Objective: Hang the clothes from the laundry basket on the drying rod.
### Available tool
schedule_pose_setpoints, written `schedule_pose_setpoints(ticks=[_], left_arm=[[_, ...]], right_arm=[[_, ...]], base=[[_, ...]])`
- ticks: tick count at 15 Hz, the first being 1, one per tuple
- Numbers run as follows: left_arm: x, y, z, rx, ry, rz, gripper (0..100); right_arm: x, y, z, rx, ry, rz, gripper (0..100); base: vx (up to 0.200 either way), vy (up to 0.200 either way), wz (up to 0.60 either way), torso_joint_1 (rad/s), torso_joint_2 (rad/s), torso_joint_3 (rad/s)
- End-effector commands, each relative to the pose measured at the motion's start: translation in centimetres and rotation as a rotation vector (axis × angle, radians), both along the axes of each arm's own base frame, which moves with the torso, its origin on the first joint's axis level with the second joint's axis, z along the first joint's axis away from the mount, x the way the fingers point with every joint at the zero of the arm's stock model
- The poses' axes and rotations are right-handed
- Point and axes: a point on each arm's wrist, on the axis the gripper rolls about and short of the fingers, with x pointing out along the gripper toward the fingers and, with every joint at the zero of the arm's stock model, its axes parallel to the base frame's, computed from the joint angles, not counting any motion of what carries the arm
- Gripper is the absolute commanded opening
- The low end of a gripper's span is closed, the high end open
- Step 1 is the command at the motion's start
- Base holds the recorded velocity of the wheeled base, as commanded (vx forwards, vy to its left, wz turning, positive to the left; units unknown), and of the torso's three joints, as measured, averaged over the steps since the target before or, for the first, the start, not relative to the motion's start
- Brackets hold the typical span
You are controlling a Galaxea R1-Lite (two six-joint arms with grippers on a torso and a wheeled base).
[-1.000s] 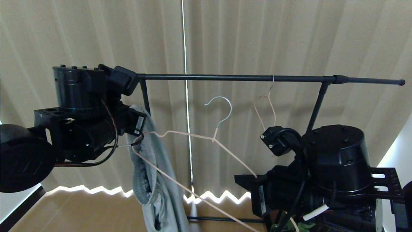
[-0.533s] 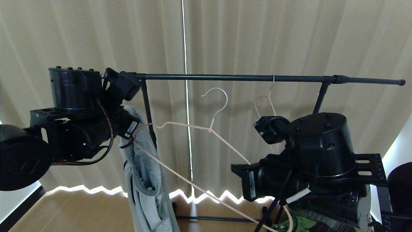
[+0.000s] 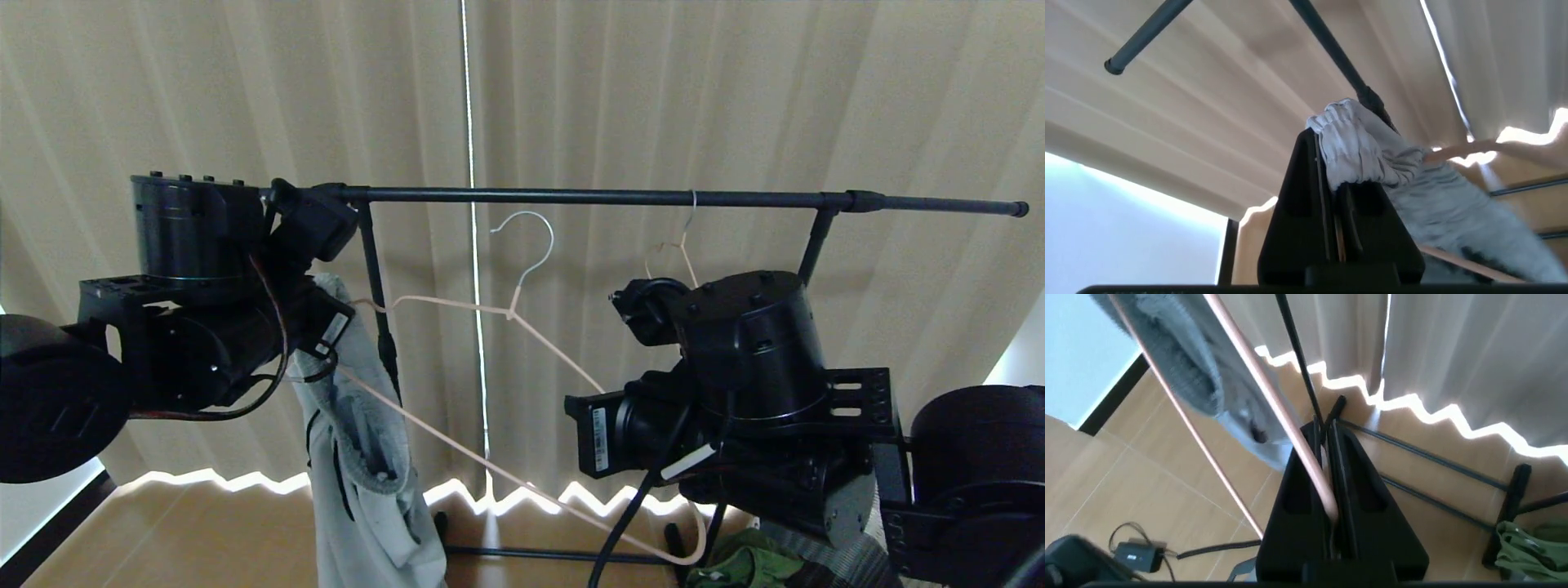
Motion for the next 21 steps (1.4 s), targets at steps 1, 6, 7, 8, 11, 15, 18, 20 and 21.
schedule_pose_setpoints(ticks=[1,6,7,8,11,15,18,20,21], left_arm=[[-0.1,0.0,0.2,-0.003,-0.007,0.0,0],[-0.3,2.2,0.8,0.031,-0.018,0.07,0],[-0.4,2.2,0.6,0.037,-0.008,0.07,0],[-0.5,2.0,0.3,0.043,0.007,0.062,0],[-0.8,1.4,0.1,0.047,0.015,0.037,0],[-1.2,0.3,-0.3,0.054,0.03,-0.005,0],[-1.1,-0.3,-0.5,0.05,0.033,-0.022,0],[-0.6,-0.5,-0.3,0.023,0.022,-0.015,0],[-0.2,-0.7,-0.2,-0.001,0.016,-0.006,0]], right_arm=[[0.6,1.2,-0.8,-0.021,0.005,-0.005,0],[1.1,1.0,-1.3,-0.103,0.005,-0.088,0],[1.4,1.0,-1.1,-0.099,-0.003,-0.103,0],[1.8,1.1,-0.8,-0.092,-0.014,-0.117,0],[2.7,1.7,-0.4,-0.08,-0.036,-0.149,0],[3.7,2.6,-0.1,-0.066,-0.059,-0.168,0],[3.0,3.2,0.4,-0.05,-0.067,-0.145,0],[2.1,3.7,0.3,-0.033,-0.053,-0.128,0],[1.6,4.2,0.1,-0.031,-0.045,-0.114,0]], base=[[0.0,0.0,0.0,0.0,0.0,0.0],[0.0,0.0,0.0,0.0,0.0,0.0],[0.0,0.0,0.0,0.0,0.0,0.0],[0.0,0.0,0.0,0.0,0.0,0.0],[0.0,0.0,0.0,0.0,0.0,0.0],[0.0,0.0,0.0,0.0,0.0,0.0],[0.0,0.0,0.0,0.0,0.0,0.0],[0.0,0.0,0.0,0.0,0.0,0.0],[0.0,0.0,0.0,0.0,0.0,0.0]])
